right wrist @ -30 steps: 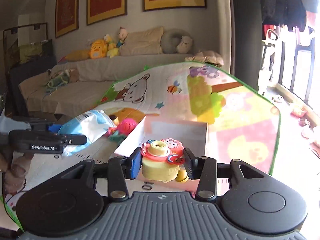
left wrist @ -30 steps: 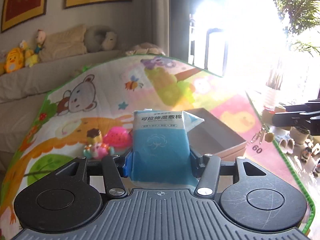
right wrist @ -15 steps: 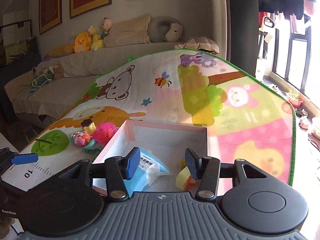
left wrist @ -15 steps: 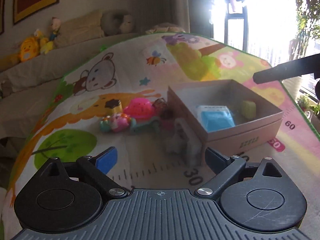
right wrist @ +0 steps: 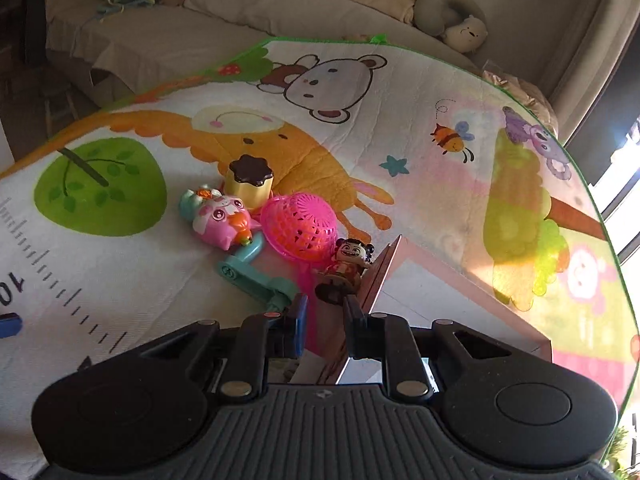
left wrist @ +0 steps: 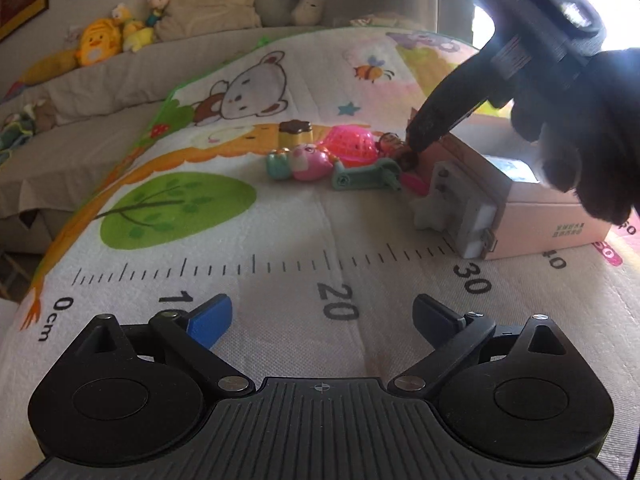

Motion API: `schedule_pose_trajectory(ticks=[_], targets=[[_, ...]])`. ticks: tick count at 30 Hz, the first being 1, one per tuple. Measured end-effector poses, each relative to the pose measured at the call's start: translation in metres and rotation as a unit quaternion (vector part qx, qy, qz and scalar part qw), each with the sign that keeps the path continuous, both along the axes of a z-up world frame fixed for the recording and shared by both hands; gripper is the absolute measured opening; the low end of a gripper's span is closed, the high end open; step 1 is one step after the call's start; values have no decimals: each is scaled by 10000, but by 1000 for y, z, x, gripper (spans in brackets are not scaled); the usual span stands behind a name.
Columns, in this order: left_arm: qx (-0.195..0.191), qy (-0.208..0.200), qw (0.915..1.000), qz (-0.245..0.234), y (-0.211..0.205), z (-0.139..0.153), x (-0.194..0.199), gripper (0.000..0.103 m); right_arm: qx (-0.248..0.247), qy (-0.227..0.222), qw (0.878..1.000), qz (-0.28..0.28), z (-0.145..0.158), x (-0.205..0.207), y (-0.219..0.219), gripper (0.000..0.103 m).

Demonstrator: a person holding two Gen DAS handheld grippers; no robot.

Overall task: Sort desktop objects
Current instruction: 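Carry both items into the pink box and open both tools, then grasp the white battery charger with the right tool and lift it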

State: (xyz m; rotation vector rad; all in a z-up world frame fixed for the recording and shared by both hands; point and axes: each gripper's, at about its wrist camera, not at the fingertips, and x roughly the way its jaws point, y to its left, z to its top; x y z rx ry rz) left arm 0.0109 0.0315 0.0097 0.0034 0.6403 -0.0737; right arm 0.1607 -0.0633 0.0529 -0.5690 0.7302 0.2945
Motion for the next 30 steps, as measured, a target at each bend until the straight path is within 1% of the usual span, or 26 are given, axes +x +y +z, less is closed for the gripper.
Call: schedule_pose_trajectory(ticks=[3,4,7,9,12,16,20,21,24,25,26,27,30], targets=[[-196,-20,9998,-7,5,0,-1,101,-468,75,9989,-38,-18,15,10,17],[-228,-40,9997,-8,6,1,-2,101,-568,109,9983,-46,-22,17,12,14],[-310,-65,9995,-26,8,1,-3,101,-776,111,9969,-18,-28,12,16,14],[-342,-72,9994,-2,9,1,-3,101,-741,297,9968,24,-27,5,16,14],[-379,-48,9993,30,11,1,-3,101,-638,437,9969,137,-23,-12,13,14],[-365,-26,9993,63,11,1,-2,101,-88,788,9966,239,-14,-40,-1,14],[-391,49,9992,98,13,-1,0,101,483,1134,9914,436,-6,-77,-21,14],[-403,72,9991,108,14,-1,0,101,593,1149,9905,466,-4,-86,-28,14],[-402,148,9990,133,14,-2,3,101,1002,975,9884,598,4,-110,-52,15],[-376,171,9991,138,13,-2,3,101,1143,908,9876,580,7,-116,-64,19],[-352,185,9991,137,13,-3,4,101,1287,835,9869,500,11,-120,-75,23],[-325,195,9992,135,12,-3,4,101,1420,766,9861,403,14,-122,-86,25],[-275,209,9993,142,10,-3,5,101,1800,358,9829,-150,27,-125,-128,31]])
